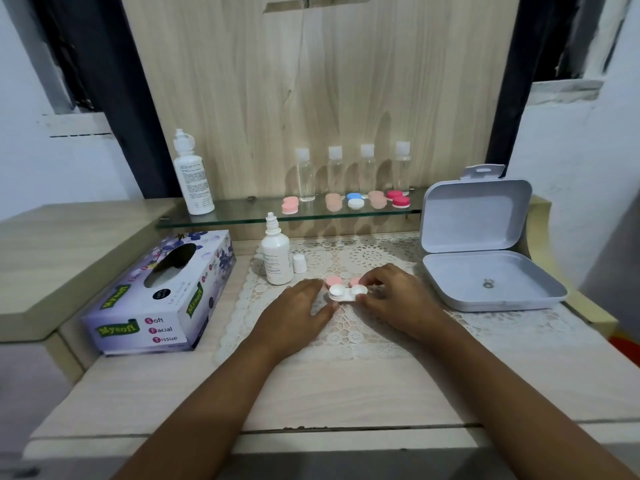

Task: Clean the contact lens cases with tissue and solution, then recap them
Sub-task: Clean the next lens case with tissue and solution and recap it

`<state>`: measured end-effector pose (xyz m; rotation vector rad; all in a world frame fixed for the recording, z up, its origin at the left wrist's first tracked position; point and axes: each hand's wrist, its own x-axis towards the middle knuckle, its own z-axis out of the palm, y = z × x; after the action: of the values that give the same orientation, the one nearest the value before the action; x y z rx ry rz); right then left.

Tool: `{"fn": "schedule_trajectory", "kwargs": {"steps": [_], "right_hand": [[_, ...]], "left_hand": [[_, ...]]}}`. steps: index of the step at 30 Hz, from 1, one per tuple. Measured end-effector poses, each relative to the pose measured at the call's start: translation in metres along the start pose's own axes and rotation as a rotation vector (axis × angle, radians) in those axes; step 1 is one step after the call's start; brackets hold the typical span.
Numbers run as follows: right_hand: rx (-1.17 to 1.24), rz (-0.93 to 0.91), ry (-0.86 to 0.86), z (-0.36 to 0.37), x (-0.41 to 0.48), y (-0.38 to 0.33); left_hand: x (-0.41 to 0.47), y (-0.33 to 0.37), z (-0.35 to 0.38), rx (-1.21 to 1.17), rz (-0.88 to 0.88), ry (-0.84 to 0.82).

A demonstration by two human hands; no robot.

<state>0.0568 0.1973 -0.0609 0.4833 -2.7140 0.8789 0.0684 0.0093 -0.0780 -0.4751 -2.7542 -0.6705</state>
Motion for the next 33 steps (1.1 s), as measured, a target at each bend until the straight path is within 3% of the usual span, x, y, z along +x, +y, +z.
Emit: {"fn": "schedule_trajectory", "kwargs": {"steps": [7, 15, 27, 33], "right_hand": [[0.092, 0.065, 0.085, -0.015, 0.0, -0.002], [0.118, 0.111, 0.19, -0.059, -0.012, 0.02], [-0.21, -0.052, 0.38, -0.1, -0.025, 0.079], [-0.612, -0.28, 0.165, -0.111, -0.021, 0.097]], "left_hand": [[0.002, -0.001, 0.002, 0.101, -0.097, -0.15], [0.002, 0.0, 0.0, 0.098, -0.1, -0.156], [0.004, -0.004, 0.003, 0.084, -0.106, -0.153], [0.003, -0.003, 0.002, 0.089, -0.095, -0.136]]}}
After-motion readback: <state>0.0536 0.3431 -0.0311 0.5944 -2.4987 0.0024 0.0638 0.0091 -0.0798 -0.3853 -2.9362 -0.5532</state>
